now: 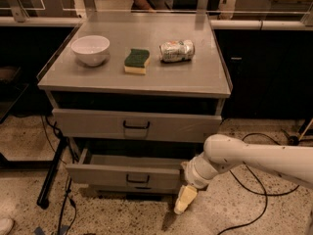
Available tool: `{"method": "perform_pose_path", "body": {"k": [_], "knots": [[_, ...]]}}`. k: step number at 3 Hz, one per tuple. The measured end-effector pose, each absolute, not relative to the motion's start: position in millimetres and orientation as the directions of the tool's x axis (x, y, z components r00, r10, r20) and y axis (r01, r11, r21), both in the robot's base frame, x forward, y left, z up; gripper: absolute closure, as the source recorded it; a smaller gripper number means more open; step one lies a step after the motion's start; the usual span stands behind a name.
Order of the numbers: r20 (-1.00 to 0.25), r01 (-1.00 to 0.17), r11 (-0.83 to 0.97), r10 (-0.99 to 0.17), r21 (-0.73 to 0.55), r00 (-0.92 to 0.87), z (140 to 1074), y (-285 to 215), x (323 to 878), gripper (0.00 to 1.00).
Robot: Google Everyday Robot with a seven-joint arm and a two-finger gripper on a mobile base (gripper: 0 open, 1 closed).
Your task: Open middle drawer
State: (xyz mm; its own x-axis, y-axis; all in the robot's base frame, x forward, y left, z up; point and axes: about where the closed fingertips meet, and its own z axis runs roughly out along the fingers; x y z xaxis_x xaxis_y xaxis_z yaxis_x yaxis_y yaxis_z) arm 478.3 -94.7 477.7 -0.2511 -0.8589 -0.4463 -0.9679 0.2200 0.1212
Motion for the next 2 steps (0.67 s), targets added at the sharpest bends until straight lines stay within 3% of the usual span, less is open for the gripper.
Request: {"method": "perform_pose_path", "body": {"k": [2], "knots": [[-0.469,-0.989,0.134,-0.871,0.057,-0.145,498,-58,513,0.00]]}}
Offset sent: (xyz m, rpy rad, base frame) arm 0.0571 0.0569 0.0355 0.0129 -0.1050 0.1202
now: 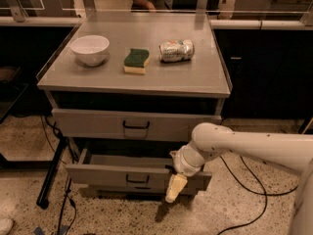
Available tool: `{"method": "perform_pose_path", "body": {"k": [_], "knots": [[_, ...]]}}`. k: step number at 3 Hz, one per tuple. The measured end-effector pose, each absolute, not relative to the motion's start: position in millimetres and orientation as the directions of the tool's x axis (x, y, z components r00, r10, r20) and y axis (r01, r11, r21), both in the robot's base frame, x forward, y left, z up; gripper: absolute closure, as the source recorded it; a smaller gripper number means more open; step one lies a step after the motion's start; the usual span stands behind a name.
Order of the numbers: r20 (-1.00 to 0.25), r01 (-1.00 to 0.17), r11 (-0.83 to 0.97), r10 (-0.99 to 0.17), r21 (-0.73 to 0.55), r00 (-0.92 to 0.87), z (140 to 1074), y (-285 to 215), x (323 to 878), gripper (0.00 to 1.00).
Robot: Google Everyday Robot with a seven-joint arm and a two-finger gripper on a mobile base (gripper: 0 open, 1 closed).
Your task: Open middle drawer
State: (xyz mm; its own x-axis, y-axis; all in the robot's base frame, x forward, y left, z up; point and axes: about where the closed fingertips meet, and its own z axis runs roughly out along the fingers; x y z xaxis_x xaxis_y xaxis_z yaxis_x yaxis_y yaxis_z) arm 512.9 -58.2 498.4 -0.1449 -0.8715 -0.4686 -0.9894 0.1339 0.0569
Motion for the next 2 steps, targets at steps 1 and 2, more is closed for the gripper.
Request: {"method": "perform_pose_path", "body": {"k": [1,2], "knots": [[-0.469,-0.990,0.132,-0.872,0.055,-0.142,499,-57,514,0.00],[-0.432,-0.990,0.126,-0.891,0.058,-0.139,486,-61,511,0.00]]}}
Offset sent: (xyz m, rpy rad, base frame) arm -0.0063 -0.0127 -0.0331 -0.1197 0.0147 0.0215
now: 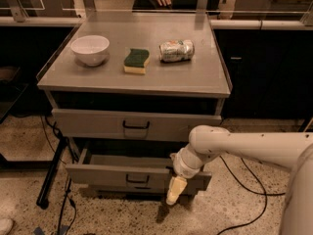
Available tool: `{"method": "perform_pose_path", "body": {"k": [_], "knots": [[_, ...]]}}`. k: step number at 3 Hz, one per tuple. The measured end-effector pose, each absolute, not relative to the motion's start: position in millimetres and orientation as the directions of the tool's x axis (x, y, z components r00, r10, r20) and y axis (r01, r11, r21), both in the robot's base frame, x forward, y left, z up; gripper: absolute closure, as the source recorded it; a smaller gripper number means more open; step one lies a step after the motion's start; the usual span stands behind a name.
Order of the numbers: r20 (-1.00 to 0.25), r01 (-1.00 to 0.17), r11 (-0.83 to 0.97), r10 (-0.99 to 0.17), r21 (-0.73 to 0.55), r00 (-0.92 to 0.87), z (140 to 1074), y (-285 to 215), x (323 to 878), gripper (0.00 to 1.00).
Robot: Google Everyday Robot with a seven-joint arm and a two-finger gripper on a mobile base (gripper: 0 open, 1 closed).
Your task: Open middle drawer
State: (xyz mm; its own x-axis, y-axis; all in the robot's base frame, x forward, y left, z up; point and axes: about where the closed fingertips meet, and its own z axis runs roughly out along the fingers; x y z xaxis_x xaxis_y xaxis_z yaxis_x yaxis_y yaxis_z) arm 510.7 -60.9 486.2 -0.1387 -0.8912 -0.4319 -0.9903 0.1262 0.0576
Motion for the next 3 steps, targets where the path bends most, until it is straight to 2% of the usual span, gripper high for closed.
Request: {"method": "perform_pose_path", "body": {"k": [3], "knots": [[-0.372,-0.983,0.161,-0.910,0.084,-0.181,438,-86,516,0.00]]}}
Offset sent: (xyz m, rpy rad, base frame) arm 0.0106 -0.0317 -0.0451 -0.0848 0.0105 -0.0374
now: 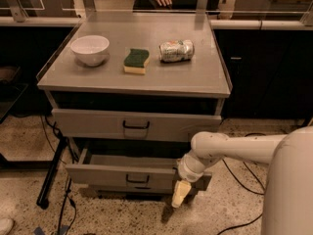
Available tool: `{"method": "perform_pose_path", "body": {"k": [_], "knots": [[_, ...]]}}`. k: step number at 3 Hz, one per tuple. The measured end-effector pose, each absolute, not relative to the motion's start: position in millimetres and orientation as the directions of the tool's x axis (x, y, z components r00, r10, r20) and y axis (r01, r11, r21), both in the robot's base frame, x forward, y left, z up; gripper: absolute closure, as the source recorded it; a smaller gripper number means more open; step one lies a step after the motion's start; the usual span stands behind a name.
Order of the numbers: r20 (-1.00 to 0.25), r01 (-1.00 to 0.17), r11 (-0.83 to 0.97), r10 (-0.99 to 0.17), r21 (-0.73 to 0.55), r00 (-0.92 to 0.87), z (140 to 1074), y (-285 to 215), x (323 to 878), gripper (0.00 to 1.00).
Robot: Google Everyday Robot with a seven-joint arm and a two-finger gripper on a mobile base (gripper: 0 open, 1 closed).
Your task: Open middle drawer
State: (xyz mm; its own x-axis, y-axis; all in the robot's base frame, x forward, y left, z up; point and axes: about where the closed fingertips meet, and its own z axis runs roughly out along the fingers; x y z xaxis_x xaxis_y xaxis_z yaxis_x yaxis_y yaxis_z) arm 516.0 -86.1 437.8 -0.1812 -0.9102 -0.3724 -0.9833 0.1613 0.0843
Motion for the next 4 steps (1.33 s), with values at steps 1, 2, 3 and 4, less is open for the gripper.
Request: {"method": "perform_pose_path", "body": {"k": [1,2,3,4], "knots": [[-0.369,-0.980,0.164,-0.908,0.116,-0.196,421,-89,519,0.00],[-0.360,-0.977,0.164,-0.910,0.138,-0.204,416,-92,515,0.00],[-0.362,-0.973,0.167,-0.907,0.161,-0.215,435,-103,490,0.00],[-0.376,-0.965,0.182,-0.894,0.189,-0.242,464,-117,446,0.00]]}}
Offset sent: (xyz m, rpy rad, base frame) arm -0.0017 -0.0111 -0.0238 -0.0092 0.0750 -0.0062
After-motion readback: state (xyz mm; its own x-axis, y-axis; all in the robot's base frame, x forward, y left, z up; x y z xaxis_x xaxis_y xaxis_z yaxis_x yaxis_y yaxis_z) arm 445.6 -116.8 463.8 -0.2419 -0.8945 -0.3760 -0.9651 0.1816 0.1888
